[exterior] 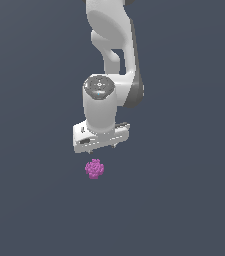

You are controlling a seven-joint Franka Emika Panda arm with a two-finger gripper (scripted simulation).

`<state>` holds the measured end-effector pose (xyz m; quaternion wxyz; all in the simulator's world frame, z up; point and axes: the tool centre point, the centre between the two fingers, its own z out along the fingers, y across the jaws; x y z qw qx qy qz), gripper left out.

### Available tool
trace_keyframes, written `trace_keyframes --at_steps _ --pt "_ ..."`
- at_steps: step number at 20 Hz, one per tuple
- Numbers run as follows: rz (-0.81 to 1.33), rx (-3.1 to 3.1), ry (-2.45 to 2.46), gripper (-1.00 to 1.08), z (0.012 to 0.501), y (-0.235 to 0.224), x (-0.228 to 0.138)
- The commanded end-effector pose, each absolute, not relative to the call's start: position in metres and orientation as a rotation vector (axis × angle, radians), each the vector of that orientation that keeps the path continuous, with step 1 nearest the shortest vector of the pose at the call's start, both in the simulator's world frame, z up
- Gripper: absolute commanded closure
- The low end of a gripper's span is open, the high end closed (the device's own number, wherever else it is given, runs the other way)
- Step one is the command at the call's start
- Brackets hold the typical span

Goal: Pick up the object and move it to a goal position.

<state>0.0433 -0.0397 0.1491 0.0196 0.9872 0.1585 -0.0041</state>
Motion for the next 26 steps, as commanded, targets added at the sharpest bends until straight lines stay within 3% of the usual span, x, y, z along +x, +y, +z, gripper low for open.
trace_keyframes --at_steps 1,26 --pt "-0.014 3.052 0.583 -0.92 0.141 -0.045 0.050" --pt "-0.001 2.954 1.067 -0.92 0.092 -0.078 0.083"
